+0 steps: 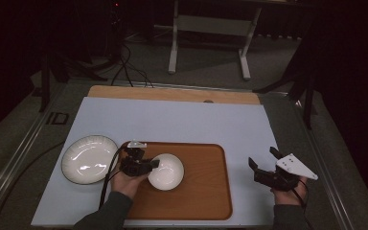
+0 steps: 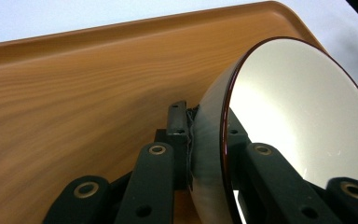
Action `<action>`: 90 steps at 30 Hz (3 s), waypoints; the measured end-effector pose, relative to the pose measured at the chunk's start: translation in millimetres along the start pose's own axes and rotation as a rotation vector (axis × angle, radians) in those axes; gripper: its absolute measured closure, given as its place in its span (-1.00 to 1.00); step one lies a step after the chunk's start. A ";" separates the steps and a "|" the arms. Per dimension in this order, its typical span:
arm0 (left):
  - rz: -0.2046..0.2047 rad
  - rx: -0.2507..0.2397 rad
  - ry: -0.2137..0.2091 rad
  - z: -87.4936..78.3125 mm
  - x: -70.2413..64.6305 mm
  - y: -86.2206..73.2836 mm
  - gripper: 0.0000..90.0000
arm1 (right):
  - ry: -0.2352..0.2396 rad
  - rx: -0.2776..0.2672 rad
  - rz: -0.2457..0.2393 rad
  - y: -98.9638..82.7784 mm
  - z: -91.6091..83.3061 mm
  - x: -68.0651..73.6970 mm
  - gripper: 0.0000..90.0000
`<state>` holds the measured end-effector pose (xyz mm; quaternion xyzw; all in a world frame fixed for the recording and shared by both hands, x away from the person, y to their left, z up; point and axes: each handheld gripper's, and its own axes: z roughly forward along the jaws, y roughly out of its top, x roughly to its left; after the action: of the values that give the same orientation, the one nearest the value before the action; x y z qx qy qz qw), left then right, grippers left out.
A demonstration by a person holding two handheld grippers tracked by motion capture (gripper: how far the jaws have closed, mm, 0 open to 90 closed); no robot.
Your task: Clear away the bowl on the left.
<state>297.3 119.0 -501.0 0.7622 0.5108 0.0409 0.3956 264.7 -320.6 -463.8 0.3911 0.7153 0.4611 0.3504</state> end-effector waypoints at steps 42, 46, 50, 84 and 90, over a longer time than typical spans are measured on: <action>0.050 0.031 0.085 14.3 -6.4 -3.1 0.65 | 0.003 0.000 0.000 0.1 0.5 0.2 -0.68; 0.053 0.030 0.103 14.0 -6.8 -3.0 0.55 | 0.003 0.000 0.000 0.1 0.5 0.2 -0.68; 0.050 0.030 0.106 13.5 -6.3 -2.9 0.44 | 0.002 -0.001 -0.002 0.1 0.4 0.5 -0.68; 0.180 0.025 0.174 2.2 -27.0 6.5 -0.23 | 0.000 -0.002 -0.001 0.1 0.1 -0.2 -0.68; 0.169 -0.011 0.170 -6.3 -25.9 9.6 -0.23 | 0.000 -0.003 -0.001 0.0 0.0 -0.3 -0.68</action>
<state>289.2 99.9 -481.7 0.7942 0.4760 0.1414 0.3503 264.8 -320.9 -463.7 0.3905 0.7148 0.4618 0.3512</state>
